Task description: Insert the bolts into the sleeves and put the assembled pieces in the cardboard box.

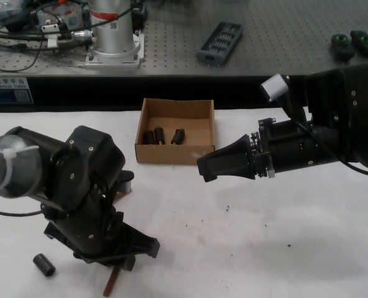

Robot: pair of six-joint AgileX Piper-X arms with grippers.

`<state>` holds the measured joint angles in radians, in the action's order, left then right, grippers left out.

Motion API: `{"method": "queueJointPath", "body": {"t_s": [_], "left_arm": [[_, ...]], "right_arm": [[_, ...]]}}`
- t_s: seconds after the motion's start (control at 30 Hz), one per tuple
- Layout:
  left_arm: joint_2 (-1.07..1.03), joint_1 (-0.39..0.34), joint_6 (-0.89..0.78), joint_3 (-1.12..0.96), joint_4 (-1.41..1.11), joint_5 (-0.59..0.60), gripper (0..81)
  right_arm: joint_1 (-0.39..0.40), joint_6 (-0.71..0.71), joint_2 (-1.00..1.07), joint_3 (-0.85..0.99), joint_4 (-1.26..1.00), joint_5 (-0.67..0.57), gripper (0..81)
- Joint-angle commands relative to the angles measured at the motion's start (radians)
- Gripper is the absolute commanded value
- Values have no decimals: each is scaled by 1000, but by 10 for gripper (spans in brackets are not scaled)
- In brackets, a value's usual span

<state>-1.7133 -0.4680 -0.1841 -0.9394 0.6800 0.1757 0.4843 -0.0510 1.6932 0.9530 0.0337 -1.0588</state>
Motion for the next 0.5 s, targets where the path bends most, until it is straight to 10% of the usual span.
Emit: {"method": "queueJointPath", "body": {"t_s": [0.0,0.47], "left_arm": [[0,-5,38,-19,3,-49,279],[-30,-5,50,-24,69,-56,279]], "right_arm": [[-6,-1,-8,7,5,-6,44],[-6,-1,-8,7,5,-6,44]]}}
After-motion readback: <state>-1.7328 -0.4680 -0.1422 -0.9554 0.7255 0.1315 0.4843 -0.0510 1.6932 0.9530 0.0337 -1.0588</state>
